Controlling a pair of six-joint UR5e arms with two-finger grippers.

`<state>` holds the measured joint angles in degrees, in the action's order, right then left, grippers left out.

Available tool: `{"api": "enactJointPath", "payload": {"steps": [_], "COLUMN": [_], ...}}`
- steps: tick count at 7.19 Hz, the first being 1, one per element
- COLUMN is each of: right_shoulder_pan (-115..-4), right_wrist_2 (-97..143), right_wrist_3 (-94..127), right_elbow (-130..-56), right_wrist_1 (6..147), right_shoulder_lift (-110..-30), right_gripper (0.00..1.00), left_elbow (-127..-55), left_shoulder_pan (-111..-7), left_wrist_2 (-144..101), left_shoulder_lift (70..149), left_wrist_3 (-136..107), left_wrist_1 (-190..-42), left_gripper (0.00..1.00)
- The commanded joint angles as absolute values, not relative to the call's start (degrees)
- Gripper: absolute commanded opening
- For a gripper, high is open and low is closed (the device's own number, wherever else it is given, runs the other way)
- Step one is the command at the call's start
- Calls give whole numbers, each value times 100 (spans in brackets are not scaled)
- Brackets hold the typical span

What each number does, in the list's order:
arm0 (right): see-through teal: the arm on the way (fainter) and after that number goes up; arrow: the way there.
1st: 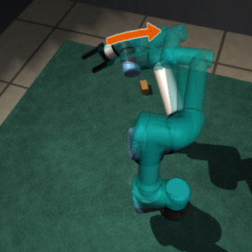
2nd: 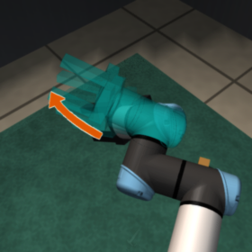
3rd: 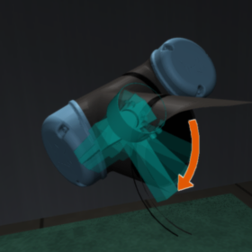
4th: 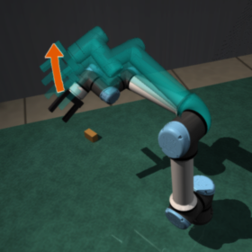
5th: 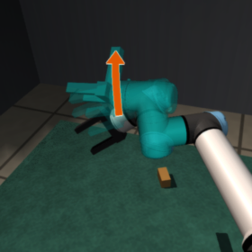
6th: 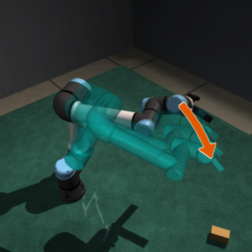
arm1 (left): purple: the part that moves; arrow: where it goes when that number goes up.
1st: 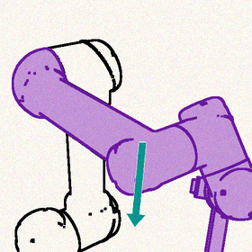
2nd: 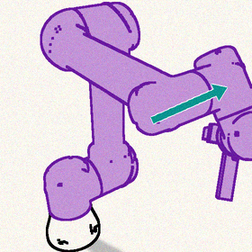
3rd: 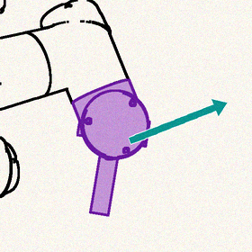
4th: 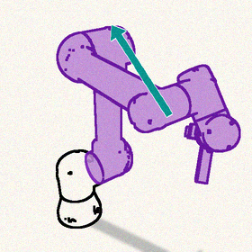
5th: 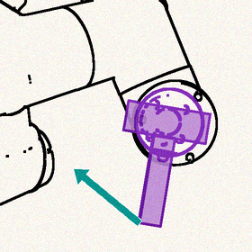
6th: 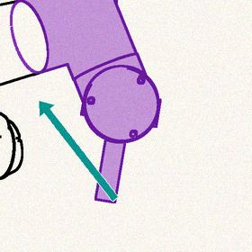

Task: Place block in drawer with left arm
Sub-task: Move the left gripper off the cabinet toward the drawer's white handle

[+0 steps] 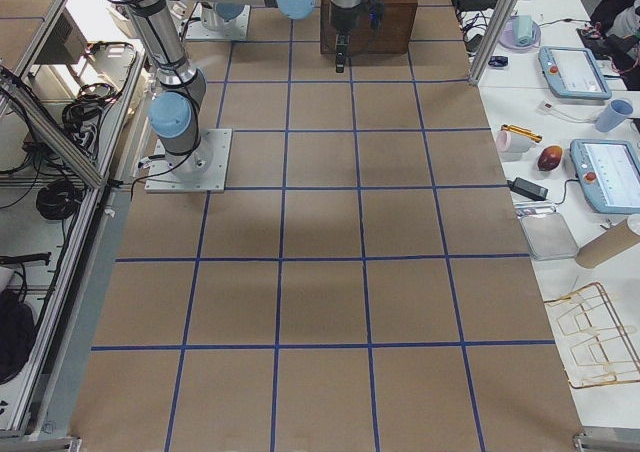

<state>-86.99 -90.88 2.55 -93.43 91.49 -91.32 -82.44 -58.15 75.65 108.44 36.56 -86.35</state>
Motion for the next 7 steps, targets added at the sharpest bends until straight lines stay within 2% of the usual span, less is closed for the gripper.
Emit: {"api": "enactJointPath", "payload": {"steps": [1, 5, 7], "right_shoulder_pan": [-8701, -8701, -8692], "right_wrist_2": [-9088, -9088, -9088], "right_wrist_3": [255, 255, 255], "right_elbow": [-9343, -9343, -9352], "right_wrist_1": [9149, 9149, 9149], "right_shoulder_lift": [-9132, -9132, -9132], "right_gripper": [100, 100, 100], "left_elbow": [-8253, -8253, -8471], "left_shoulder_pan": [-5801, -5853, -5871], "left_wrist_2": [7515, 7436, 6979], "left_shoulder_lift": [11178, 11566, 11584], "left_wrist_3": [3631, 2795, 2803], "left_wrist_1": [-8543, -8350, -8280], "left_gripper": [100, 100, 100]}}
